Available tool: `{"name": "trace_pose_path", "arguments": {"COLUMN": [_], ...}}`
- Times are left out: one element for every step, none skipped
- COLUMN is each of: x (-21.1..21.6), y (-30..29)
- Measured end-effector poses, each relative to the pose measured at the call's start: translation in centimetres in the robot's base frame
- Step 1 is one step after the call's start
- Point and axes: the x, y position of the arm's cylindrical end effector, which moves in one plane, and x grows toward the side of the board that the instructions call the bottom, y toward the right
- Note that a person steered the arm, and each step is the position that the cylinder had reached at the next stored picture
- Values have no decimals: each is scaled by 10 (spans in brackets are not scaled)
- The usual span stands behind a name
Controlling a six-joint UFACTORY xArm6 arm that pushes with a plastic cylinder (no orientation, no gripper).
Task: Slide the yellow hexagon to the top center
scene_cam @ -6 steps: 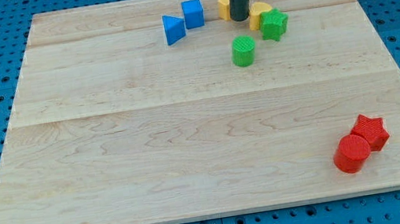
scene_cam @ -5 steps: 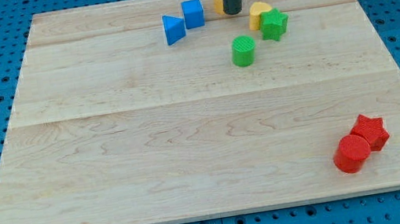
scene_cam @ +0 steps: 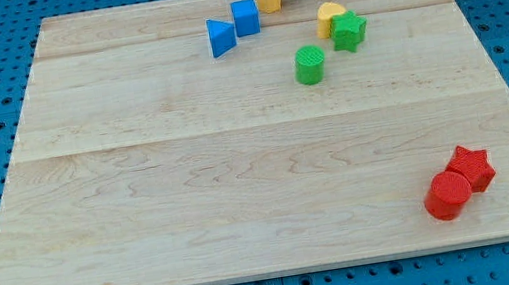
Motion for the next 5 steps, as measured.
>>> {"name": "trace_pose_path", "arguments": {"x": [0, 3, 29, 68, 72], "y": [-34, -39, -29, -3, -45]}}
